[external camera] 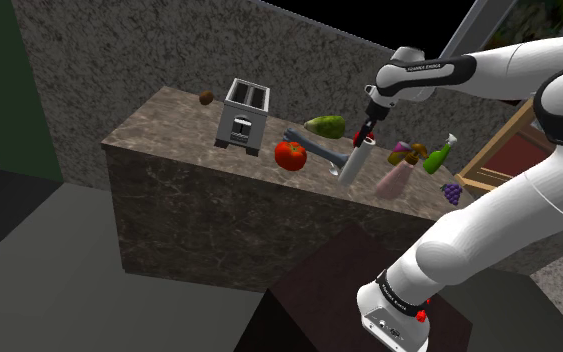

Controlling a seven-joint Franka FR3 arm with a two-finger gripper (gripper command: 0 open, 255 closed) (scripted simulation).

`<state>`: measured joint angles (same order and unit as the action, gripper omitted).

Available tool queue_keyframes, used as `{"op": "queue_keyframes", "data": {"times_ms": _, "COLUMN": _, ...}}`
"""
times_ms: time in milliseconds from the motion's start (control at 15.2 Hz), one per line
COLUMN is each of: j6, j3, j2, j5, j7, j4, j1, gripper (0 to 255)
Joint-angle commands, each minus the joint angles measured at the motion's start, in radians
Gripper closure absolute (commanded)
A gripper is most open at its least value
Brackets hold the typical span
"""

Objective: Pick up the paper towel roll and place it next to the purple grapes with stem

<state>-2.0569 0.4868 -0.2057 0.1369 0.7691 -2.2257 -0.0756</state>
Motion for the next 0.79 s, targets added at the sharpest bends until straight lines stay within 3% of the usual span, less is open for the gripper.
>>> {"op": "queue_keyframes", "data": {"times_ms": 0, "j6": 0.03, "j3": -0.003, "j2": -0.011, "j5": 0.003, "j7": -0.001, "j4": 0.02, "j1": 0.0, "gripper": 255}}
{"op": "queue_keyframes", "data": {"times_ms": 726, "j6": 0.18, "j3": -0.019, "j2": -0.043, "j5": 0.007, "j7": -0.004, "j4": 0.14, "j1": 0.003, "gripper": 255}}
